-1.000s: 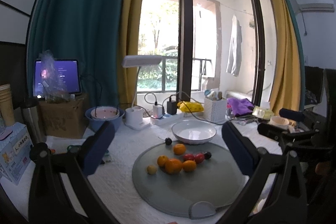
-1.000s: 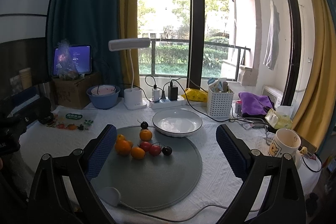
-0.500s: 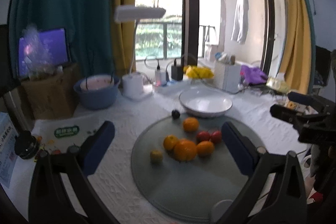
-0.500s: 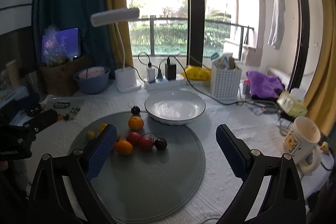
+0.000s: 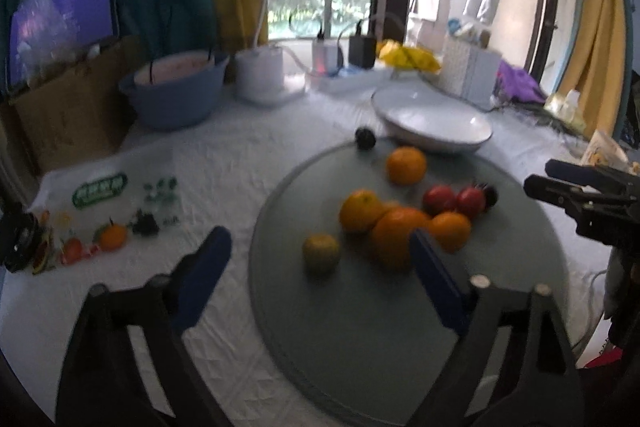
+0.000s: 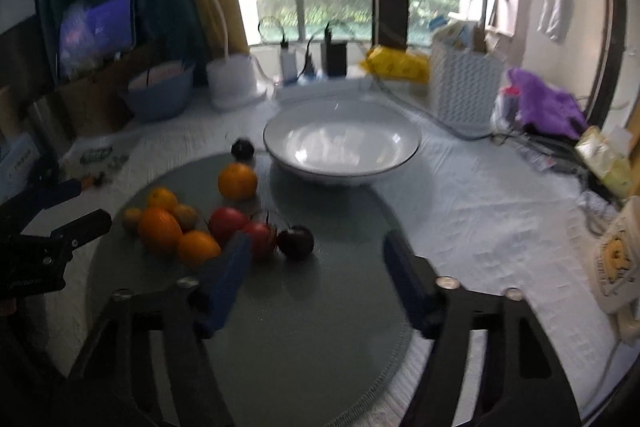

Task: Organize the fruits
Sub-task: 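Grasp the dark cherry with the right gripper while the left gripper grasps a small yellow fruit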

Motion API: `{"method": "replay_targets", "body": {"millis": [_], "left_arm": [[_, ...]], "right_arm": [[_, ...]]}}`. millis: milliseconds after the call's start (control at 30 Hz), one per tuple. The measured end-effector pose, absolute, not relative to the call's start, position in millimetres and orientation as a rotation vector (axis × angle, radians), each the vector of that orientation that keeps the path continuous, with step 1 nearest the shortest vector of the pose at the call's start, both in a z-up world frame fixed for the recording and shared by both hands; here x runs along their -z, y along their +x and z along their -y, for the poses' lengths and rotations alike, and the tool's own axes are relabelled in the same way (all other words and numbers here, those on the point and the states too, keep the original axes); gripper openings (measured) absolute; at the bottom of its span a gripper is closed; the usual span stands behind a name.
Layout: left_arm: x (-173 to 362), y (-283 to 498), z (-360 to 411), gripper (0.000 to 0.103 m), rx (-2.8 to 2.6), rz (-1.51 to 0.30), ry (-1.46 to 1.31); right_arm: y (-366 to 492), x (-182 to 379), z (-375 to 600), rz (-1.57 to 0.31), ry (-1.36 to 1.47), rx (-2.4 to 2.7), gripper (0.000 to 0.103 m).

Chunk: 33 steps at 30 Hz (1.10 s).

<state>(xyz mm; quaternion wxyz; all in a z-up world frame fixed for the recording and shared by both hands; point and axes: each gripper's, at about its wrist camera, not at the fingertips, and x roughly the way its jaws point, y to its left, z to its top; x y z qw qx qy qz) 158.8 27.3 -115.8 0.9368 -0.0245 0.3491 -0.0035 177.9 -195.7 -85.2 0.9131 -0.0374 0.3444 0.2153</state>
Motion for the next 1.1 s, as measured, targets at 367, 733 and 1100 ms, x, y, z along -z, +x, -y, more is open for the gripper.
{"method": "replay_targets", "body": {"millis": [367, 733, 1100], "left_arm": [[147, 184, -33, 0.044, 0.004, -0.865, -0.089], [145, 193, -28, 0.029, 0.044, -0.865, -0.092], [118, 183, -28, 0.028, 0.025, -0.806, -0.093]], "right_arm": [[207, 115, 182, -0.841, -0.087, -0.503, 0.048], [219, 120, 174, -0.869, -0.061, -0.571, 0.031], [213, 107, 178, -0.819, -0.050, -0.597, 0.029]]}}
